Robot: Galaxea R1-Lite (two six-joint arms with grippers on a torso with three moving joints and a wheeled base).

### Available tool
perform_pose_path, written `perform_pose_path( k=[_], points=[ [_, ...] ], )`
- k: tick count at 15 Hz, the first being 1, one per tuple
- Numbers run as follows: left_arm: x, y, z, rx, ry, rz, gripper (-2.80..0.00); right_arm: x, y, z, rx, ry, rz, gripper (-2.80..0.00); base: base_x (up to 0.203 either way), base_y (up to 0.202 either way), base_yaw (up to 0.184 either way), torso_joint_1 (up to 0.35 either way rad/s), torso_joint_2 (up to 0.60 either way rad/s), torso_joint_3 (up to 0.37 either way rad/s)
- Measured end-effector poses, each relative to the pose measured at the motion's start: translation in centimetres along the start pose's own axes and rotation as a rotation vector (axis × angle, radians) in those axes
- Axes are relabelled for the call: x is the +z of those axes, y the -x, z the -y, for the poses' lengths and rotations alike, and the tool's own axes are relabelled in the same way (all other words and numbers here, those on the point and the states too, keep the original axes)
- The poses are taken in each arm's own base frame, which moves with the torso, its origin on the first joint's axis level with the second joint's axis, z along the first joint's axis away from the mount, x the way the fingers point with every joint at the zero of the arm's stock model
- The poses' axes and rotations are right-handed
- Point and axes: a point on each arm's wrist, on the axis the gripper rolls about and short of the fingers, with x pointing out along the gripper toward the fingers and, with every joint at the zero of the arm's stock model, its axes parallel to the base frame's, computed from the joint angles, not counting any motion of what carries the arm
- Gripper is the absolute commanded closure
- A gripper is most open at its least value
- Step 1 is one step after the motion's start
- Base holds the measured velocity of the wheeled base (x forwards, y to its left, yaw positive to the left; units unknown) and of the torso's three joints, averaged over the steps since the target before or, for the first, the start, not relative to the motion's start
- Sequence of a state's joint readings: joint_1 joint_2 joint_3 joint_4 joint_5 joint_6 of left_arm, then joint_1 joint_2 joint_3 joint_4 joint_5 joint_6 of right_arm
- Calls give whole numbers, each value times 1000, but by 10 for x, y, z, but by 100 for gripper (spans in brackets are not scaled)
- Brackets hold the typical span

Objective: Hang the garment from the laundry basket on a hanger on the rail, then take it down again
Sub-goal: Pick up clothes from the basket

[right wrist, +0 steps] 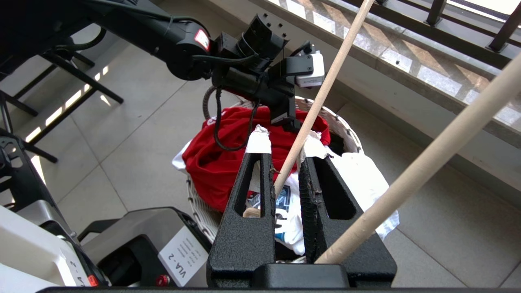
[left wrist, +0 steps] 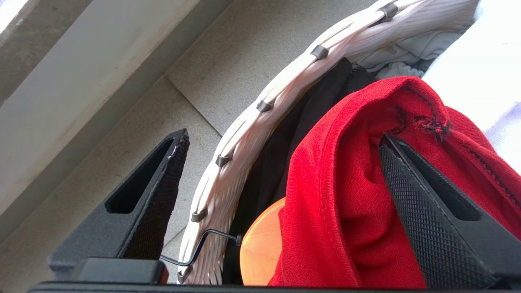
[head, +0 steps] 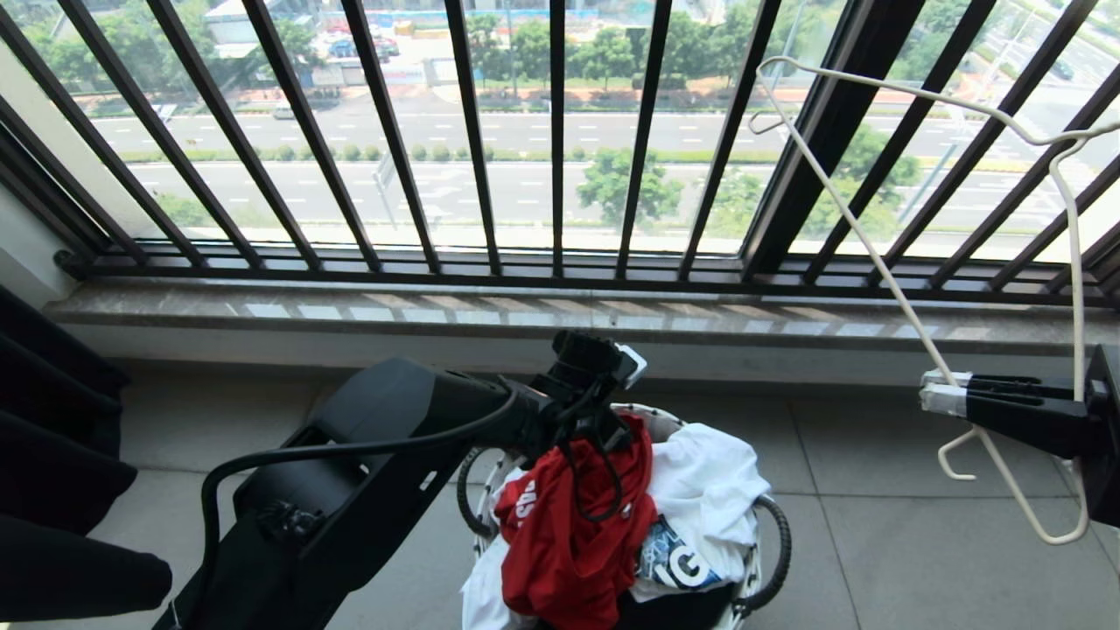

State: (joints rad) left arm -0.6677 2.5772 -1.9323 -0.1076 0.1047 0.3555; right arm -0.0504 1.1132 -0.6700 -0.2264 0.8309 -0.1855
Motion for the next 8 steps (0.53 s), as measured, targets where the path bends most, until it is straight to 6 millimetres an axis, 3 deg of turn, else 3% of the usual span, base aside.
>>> perform_pose_path(
  k=[4,5,8],
  points=[
    [0,-5,3,7,-4,29,-280,0,0,0,0,1,0,0,0,0,0,0,0,0],
    [1,-7,3,17,-4,54,0,0,0,0,0,0,0,0,0,0,0,0,0,0],
    [0,-11,4,25,-12,77,0,0,0,0,1,0,0,0,0,0,0,0,0,0]
  ],
)
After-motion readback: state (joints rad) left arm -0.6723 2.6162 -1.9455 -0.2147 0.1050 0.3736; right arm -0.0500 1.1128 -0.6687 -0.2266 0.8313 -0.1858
